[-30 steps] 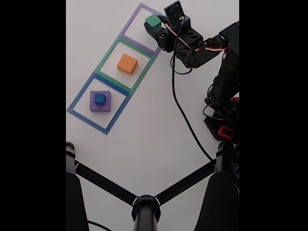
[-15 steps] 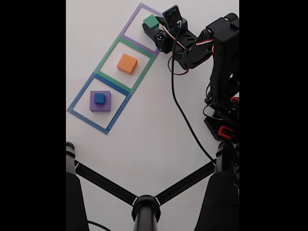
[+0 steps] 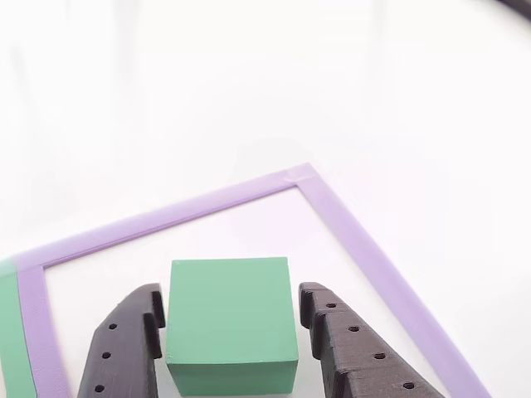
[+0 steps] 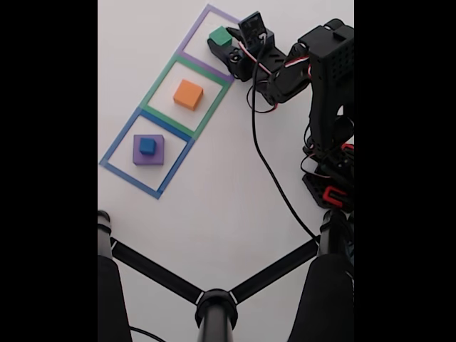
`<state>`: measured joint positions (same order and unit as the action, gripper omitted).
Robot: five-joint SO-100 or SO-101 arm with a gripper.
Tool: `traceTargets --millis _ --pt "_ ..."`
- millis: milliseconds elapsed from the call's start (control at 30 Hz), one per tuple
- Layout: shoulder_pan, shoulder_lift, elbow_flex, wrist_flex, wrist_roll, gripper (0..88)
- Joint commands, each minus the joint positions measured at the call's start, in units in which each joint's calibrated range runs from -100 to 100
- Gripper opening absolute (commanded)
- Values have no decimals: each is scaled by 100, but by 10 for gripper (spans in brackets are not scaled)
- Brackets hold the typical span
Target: Tower of hanoi
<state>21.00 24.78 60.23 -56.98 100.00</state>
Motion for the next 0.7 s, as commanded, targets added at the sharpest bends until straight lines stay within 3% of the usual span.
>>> traceTargets --millis 0,233,333,500,667 --pt "85 -50 -148 -150 0 207" --pt "62 -667 125 -20 0 235" --pt "-14 -1516 306 636 0 234" --pt "-68 -3399 225 3096 0 212" --pt "-159 -5090 -193 5969 0 117"
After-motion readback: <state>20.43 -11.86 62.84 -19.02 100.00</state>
